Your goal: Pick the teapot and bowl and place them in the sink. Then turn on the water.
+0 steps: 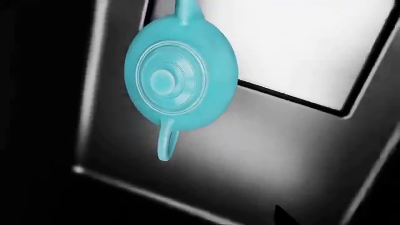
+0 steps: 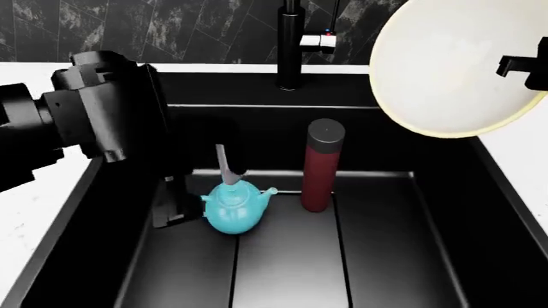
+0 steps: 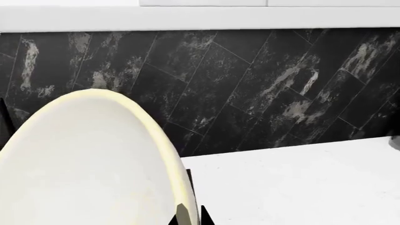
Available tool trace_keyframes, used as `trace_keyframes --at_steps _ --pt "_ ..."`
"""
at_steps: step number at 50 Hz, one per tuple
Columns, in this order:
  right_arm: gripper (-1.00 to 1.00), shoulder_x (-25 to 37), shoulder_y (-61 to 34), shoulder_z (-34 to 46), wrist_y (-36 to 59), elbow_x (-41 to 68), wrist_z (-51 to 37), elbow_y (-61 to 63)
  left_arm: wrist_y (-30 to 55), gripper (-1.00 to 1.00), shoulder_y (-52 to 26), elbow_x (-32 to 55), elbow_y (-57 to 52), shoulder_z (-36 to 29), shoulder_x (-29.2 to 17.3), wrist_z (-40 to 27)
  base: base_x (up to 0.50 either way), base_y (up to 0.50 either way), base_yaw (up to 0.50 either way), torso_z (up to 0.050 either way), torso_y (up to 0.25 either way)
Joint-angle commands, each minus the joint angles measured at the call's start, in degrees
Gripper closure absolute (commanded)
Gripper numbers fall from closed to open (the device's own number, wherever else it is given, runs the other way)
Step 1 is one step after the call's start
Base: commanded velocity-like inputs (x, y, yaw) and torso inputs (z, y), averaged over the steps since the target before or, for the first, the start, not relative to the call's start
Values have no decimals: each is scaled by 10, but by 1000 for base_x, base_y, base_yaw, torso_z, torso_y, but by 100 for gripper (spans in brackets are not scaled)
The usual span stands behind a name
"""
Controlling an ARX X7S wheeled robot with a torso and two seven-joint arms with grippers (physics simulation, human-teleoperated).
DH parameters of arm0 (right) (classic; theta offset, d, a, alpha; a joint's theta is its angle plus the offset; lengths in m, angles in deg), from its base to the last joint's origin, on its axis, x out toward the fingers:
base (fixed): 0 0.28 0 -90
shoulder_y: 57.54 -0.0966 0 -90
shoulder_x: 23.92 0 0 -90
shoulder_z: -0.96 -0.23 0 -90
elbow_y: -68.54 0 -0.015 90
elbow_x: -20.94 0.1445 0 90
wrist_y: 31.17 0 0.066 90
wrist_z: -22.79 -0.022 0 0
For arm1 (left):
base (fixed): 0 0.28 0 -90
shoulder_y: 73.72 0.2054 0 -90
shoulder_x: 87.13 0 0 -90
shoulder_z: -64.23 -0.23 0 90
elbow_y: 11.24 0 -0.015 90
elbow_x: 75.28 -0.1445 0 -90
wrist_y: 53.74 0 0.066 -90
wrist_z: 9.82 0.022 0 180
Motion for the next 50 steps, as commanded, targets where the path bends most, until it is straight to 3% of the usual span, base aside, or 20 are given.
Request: trace_keyframes --at_steps 1,10,20,33,39,50 --pt "100 11 -18 15 25 -19 11 19 120 -100 -70 128 -88 105 -52 -83 0 0 0 0 0" --pt "100 28 -61 66 87 -44 55 29 186 -100 -107 253 -105 212 -99 -191 0 0 0 0 0" --pt "100 8 -121 132 162 -63 107 39 269 -100 -182 377 -141 272 -145 -293 0 0 0 0 0" --pt "100 -5 -193 202 237 -68 190 78 304 -100 -226 374 -163 287 -176 -281 0 0 0 0 0" --pt "100 14 -223 233 244 -91 258 94 321 -100 -235 356 -168 290 -184 -273 0 0 0 0 0" --pt "100 42 -244 256 252 -96 301 130 325 -100 -238 357 -170 293 -187 -279 0 0 0 0 0"
